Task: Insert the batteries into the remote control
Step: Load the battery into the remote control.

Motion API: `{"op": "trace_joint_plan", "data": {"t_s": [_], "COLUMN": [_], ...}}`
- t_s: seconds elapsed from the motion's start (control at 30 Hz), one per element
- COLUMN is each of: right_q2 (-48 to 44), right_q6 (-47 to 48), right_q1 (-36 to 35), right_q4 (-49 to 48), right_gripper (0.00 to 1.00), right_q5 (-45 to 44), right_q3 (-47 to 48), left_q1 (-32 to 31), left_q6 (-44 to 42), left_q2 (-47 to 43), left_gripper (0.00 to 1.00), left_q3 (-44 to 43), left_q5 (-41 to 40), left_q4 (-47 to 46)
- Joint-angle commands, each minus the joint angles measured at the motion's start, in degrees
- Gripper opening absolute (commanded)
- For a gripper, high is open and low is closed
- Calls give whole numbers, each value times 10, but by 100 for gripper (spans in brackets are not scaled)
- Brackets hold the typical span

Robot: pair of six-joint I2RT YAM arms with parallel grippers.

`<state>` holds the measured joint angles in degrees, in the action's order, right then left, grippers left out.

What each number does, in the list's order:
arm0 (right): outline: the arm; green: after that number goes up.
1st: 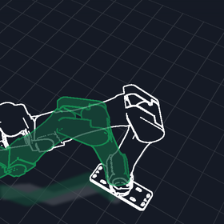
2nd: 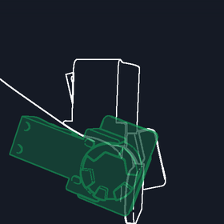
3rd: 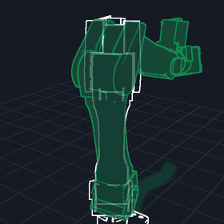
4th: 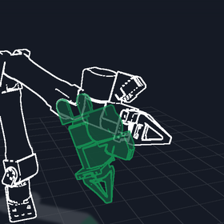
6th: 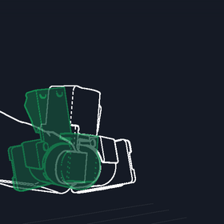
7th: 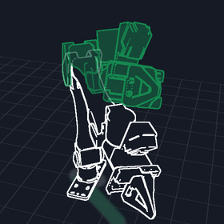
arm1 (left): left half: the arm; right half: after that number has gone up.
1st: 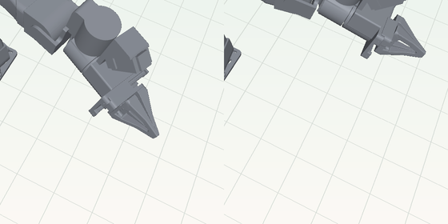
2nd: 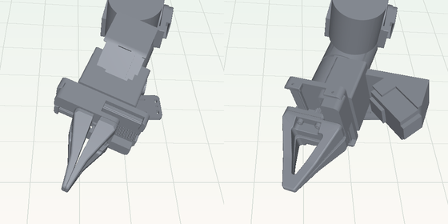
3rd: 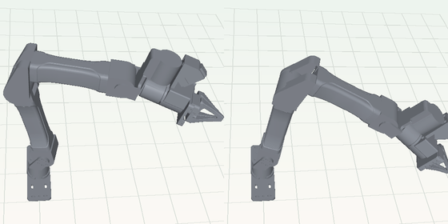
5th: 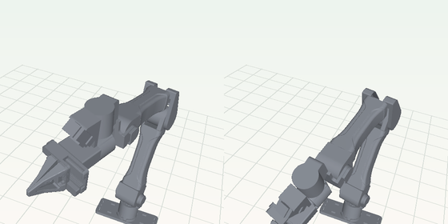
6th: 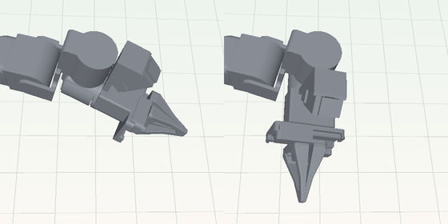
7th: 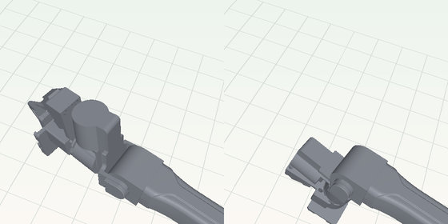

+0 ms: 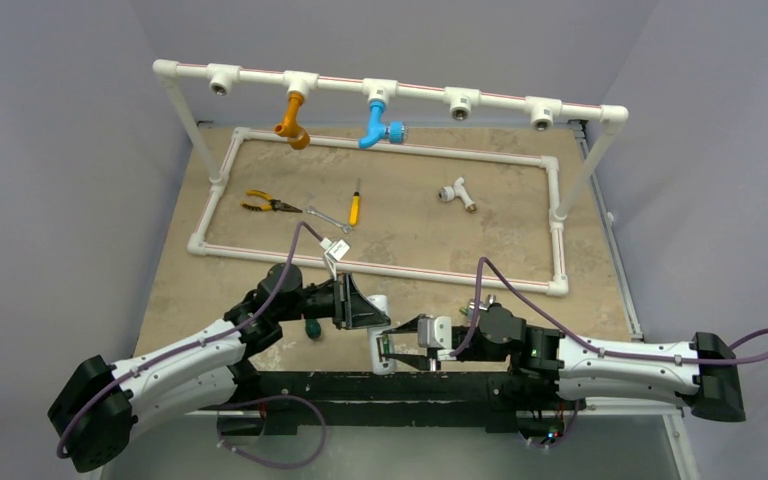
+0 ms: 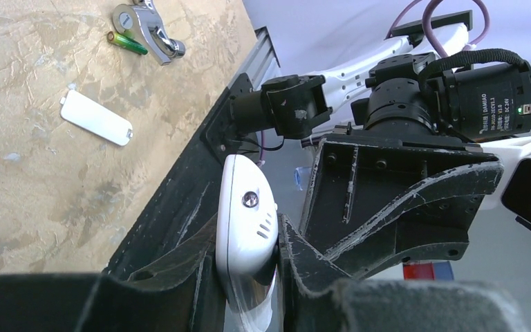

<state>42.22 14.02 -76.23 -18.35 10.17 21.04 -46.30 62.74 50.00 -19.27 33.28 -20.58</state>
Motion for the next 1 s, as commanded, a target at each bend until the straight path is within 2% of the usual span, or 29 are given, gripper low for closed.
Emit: {"op": "trace_joint_plan", "data": {"t_s": [0.0, 0.97], "right_q2": [-6, 11], "right_q6": [9, 23], "right_q1": [-2, -2], "right_q4": [-32, 3], "right_gripper": [39, 28], "right_q5": [7, -18], "right_q3": [-2, -3], "left_q1": [-4, -11], "left_q6": [-14, -16], "left_q2": [3, 14], "left_gripper": [0, 0], "left_q3": [-27, -40], "left_q5": [11, 9], "left_q4": [-41, -40]}}
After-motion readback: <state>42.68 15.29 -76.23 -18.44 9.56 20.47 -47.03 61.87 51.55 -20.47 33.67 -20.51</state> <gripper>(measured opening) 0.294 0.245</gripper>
